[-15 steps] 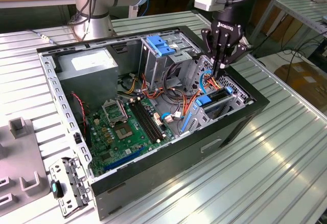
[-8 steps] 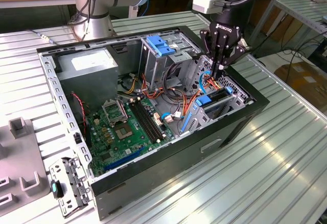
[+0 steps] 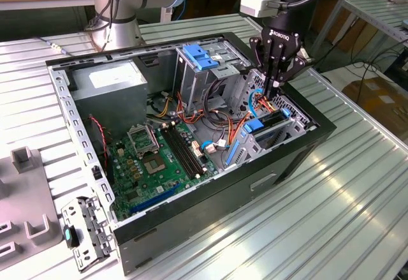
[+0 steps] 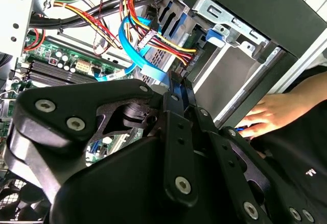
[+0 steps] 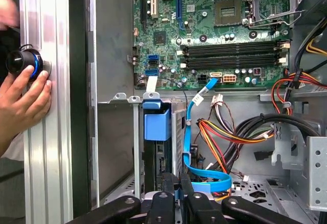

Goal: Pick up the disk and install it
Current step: 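Insert the second disk wire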

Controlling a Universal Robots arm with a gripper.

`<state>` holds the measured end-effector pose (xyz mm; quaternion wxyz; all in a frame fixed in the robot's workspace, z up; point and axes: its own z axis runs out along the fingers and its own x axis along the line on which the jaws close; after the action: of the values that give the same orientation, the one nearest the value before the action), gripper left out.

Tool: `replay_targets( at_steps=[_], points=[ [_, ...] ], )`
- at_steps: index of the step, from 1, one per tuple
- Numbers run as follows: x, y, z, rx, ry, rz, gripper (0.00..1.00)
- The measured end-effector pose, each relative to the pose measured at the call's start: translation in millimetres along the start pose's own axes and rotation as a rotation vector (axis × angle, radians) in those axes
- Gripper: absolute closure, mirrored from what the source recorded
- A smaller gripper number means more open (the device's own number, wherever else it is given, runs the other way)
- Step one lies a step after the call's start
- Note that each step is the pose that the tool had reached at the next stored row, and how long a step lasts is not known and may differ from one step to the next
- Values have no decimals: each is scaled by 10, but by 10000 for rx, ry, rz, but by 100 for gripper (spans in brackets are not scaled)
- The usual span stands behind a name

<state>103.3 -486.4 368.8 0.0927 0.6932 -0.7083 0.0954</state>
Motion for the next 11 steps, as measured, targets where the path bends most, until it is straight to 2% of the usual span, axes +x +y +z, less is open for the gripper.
replay_targets(
  at_steps=[4, 5, 6, 7, 9, 10, 11],
  points=[
    [0, 0, 0, 10, 0, -3, 84],
    [0, 6, 0, 46, -3, -3, 84],
    [1, 14, 1, 138, -5, 3, 84],
    [1, 21, 2, 195, -18, 6, 84],
    [2, 36, 6, 282, -119, 6, 84],
    [7, 44, 8, 313, -220, 5, 84],
    [12, 49, 10, 333, -295, 6, 84]
  ],
)
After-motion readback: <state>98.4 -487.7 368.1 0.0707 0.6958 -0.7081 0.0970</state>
